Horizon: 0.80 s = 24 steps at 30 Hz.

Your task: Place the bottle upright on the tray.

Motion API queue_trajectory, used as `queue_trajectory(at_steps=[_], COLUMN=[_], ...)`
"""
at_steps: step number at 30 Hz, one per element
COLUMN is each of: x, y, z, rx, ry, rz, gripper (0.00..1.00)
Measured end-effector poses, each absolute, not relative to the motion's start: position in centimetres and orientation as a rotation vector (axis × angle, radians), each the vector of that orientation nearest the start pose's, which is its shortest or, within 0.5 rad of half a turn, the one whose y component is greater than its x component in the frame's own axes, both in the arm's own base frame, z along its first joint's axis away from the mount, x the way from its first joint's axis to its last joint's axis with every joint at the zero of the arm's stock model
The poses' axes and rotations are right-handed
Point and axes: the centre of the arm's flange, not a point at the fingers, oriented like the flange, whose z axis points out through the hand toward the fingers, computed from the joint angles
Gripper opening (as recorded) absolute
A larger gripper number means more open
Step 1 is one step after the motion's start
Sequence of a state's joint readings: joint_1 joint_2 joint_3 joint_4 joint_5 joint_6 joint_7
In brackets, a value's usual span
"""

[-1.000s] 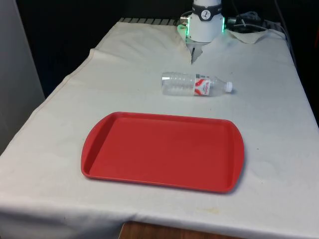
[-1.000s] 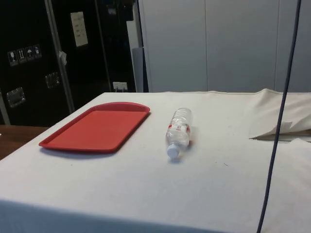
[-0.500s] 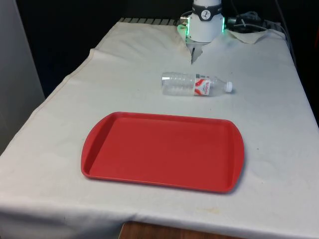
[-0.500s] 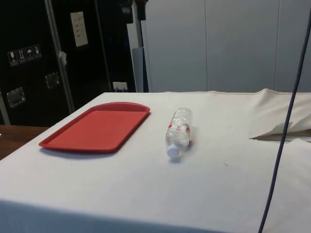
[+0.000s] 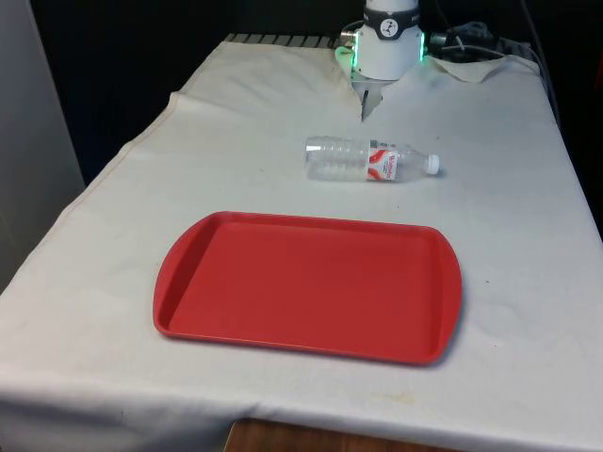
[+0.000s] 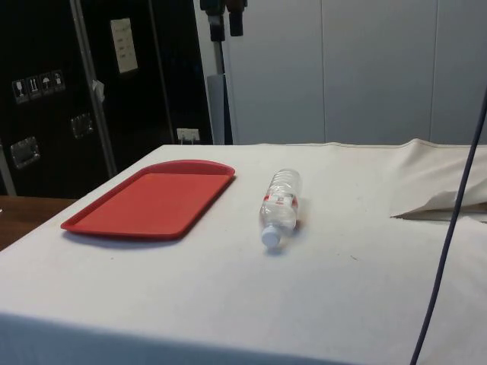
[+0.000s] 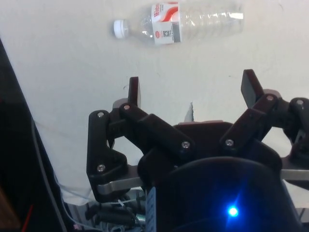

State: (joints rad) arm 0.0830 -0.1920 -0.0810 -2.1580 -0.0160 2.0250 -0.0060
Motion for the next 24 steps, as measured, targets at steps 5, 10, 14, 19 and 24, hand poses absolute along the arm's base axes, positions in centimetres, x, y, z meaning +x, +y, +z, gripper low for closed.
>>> queue_trajectory(at_steps=[5,10,14,19,24], x=[49.4,48.8,48.4,48.0,47.7], y=[0.0,0.1,0.3,0.5,0.7], z=[47.8,46.8,46.1,45.2,44.7], rx=[-3.138,-3.137,-3.137,-3.137,-3.137], ry=[-0.029,-0.034,-0.039,-0.046,-0.054], rz=[-0.101,-0.104,-0.096,-0.078,-0.063], gripper=[1.0,1.0,1.0,1.0,1.0])
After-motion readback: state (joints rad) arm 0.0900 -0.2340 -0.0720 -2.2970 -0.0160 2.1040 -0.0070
